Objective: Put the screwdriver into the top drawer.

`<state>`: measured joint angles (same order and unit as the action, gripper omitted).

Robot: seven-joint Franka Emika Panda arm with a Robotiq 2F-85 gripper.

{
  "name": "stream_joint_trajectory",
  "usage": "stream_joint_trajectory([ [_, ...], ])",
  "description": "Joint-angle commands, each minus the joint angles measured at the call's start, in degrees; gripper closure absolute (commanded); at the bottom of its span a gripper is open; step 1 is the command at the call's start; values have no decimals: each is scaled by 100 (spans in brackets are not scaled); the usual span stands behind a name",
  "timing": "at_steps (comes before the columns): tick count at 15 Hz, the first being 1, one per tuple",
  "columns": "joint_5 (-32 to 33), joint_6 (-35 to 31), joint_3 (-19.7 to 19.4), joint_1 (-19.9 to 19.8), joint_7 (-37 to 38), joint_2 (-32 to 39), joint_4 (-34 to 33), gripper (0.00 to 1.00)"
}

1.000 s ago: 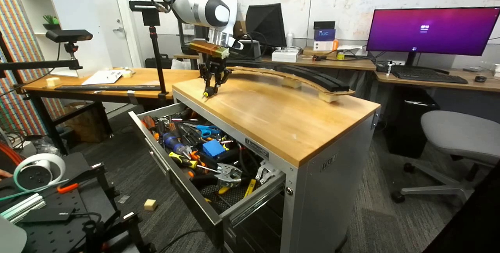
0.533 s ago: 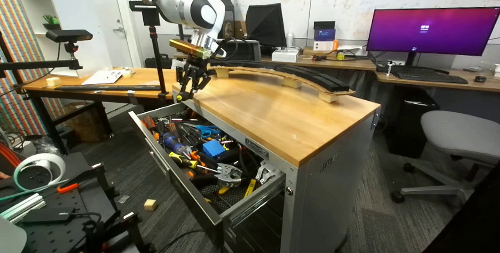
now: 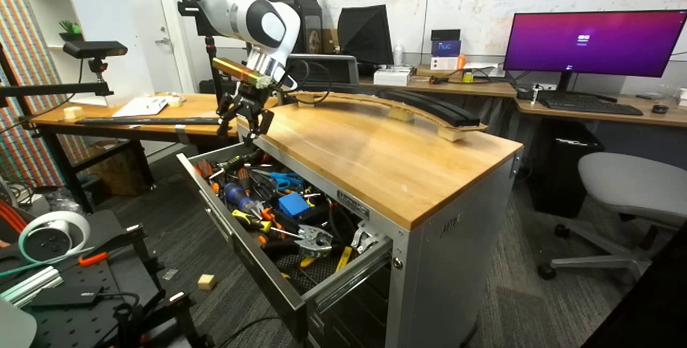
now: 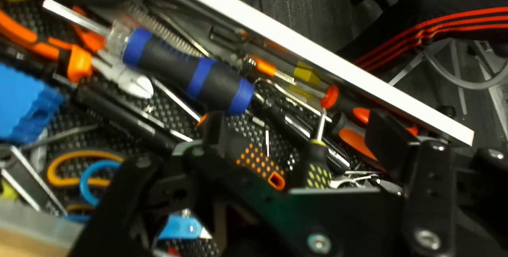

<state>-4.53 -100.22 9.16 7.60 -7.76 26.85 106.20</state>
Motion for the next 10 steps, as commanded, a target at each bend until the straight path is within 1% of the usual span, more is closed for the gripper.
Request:
stream_joint_trajectory([
  [1, -818, -318, -66, -296, 241, -792, 1383, 0],
  [3, -1307, -452, -115, -409, 303, -1020, 1997, 0],
  [6, -1842, -757, -221, -438, 680, -1208, 2763, 1],
  [7, -1915, -992, -263, -384, 908, -1209, 2973, 26],
  [8, -1943, -1176, -296, -341, 1140, -1188, 3109, 26],
  [10, -1850, -1648, -347, -260, 1655, -1022, 3257, 42],
])
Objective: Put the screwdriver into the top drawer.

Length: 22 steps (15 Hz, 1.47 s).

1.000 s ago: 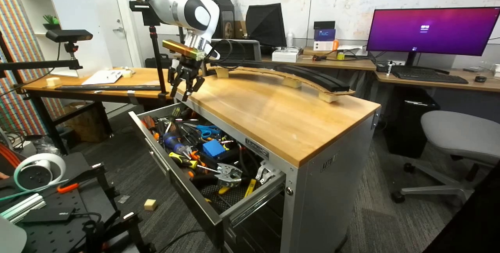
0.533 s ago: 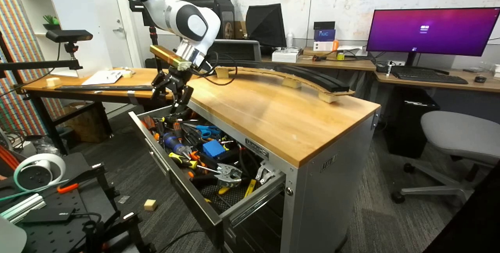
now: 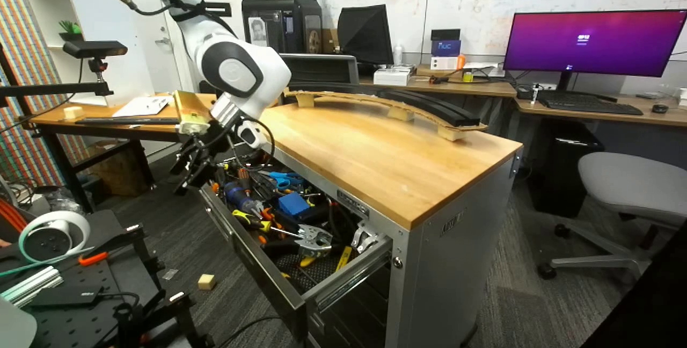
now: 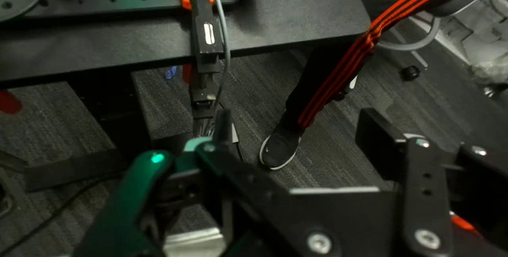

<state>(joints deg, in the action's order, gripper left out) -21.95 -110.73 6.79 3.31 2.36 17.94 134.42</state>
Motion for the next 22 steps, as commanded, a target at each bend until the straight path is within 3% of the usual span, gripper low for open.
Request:
stream_joint_trajectory([
  [1, 11, -848, -140, 221, 919, -35, 455, 52],
  [5, 1015, -1467, -340, 552, 2000, 229, 242, 83],
  [8, 2103, -1252, -512, 880, 2808, 454, -225, 100],
  [13, 3580, -937, -691, 1231, 3349, 751, -948, 100],
  [22, 4529, -1023, -800, 1346, 3249, 1522, -2262, 100],
])
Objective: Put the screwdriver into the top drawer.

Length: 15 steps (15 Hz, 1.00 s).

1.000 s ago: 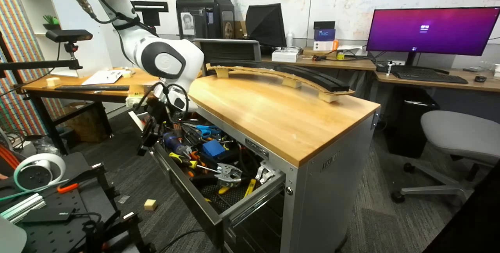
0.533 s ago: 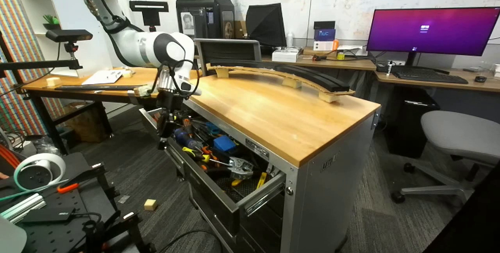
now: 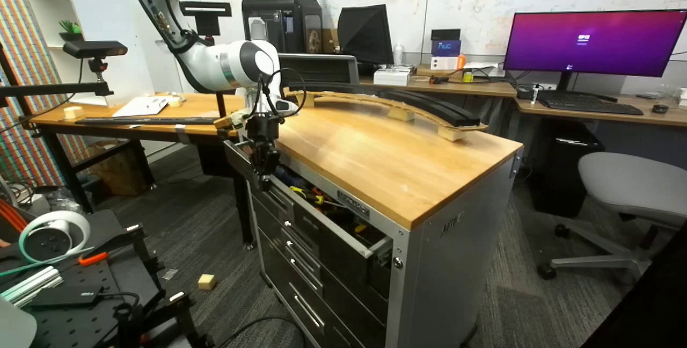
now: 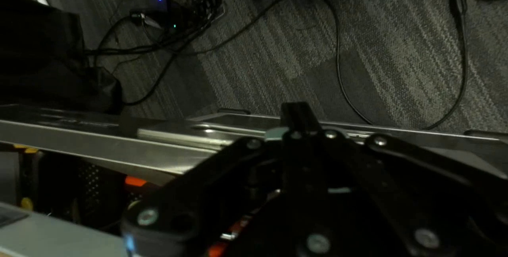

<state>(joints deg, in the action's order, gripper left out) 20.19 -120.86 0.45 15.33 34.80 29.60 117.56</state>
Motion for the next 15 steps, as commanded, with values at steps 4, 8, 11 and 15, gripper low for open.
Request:
stream_joint_trajectory([
  [4, 714, -97, -272, 291, 173, 409, -771, 100],
  [8, 1114, -120, -357, 446, 423, 459, -844, 100],
  [11, 1372, -7, -313, 537, 548, 417, -847, 74],
  [15, 1156, -64, -63, 372, 164, -448, -317, 53],
])
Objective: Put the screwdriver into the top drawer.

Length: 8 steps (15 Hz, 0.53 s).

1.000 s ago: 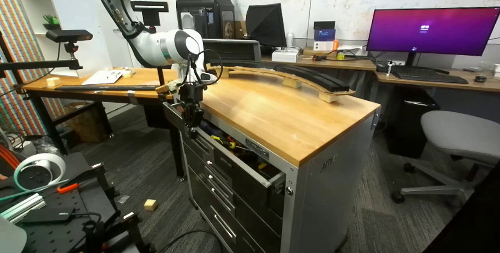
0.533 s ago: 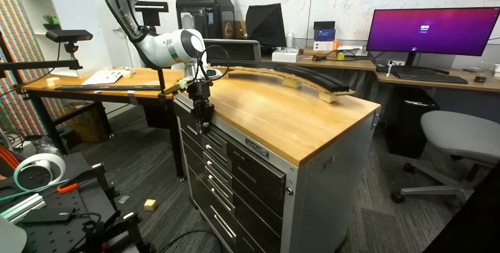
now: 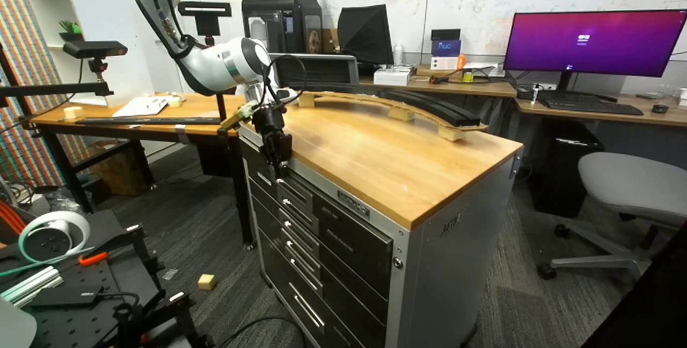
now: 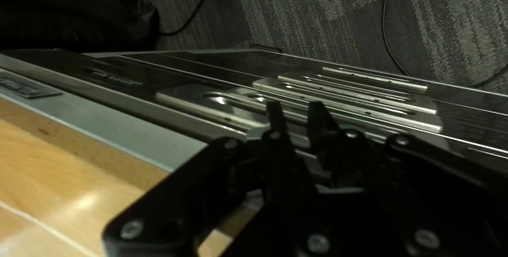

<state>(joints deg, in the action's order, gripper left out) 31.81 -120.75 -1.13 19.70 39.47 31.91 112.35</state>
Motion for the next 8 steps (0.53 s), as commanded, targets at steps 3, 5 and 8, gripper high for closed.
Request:
stream_joint_trajectory([
  [3, -262, -98, 323, -204, -838, -1459, 460, 28],
  [5, -694, 22, 509, -321, -1413, -1920, 454, 13],
  [8, -1512, 163, 761, -523, -2493, -2580, 270, 0],
])
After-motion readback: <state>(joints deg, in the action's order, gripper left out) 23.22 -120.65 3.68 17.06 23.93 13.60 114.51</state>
